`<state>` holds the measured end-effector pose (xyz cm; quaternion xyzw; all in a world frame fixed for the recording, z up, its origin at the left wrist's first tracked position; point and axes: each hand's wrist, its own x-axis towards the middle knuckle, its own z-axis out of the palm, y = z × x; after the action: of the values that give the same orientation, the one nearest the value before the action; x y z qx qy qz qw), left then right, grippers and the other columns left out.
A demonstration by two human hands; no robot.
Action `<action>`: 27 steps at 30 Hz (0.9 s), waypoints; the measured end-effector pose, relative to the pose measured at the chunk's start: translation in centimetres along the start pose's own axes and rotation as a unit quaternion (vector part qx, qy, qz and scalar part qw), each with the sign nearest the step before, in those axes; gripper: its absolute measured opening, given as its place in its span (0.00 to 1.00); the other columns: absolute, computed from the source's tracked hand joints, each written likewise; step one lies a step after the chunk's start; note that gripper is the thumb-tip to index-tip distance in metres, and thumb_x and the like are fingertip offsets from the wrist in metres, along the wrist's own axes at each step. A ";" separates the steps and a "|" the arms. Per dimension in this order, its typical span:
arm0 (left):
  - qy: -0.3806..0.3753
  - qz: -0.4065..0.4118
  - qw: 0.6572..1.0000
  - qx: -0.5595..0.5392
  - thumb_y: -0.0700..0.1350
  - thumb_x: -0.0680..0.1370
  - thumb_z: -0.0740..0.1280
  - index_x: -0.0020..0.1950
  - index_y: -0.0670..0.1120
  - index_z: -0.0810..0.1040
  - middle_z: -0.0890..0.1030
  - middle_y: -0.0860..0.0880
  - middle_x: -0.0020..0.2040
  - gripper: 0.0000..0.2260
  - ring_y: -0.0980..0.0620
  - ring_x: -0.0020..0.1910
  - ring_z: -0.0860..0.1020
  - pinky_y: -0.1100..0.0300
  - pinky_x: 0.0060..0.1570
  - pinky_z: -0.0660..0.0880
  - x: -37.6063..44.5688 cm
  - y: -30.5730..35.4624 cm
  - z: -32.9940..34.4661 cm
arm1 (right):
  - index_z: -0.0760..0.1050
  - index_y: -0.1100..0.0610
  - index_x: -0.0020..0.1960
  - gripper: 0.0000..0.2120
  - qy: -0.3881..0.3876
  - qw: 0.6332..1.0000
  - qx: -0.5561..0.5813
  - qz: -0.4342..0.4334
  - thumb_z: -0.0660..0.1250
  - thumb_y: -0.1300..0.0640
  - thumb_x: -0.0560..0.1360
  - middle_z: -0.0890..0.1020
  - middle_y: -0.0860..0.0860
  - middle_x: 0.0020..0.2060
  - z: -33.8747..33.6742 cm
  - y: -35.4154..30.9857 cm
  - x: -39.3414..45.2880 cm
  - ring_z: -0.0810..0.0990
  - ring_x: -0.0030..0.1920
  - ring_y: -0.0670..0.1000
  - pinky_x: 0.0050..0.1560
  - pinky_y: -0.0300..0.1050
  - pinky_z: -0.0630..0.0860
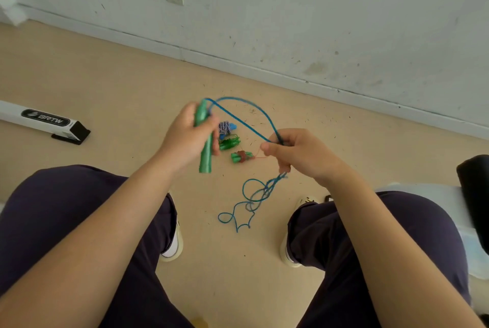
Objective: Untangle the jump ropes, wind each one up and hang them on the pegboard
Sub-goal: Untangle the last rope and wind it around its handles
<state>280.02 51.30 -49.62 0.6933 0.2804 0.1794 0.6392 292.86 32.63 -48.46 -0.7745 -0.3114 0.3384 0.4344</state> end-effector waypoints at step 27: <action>-0.122 -0.064 0.986 -0.094 0.41 0.77 0.71 0.48 0.42 0.80 0.79 0.50 0.34 0.04 0.55 0.23 0.67 0.63 0.28 0.66 -0.6 -0.6 1.9 | 0.75 0.59 0.46 0.07 -0.046 0.988 0.150 -0.009 0.72 0.59 0.74 0.81 0.56 0.39 2.1 -0.2 0.1 0.81 0.39 0.52 0.46 0.44 0.78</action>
<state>280.59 49.42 -50.37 0.6276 0.2259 0.0779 0.7410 291.23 33.73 -49.15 -0.6813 -0.2841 0.4122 0.5341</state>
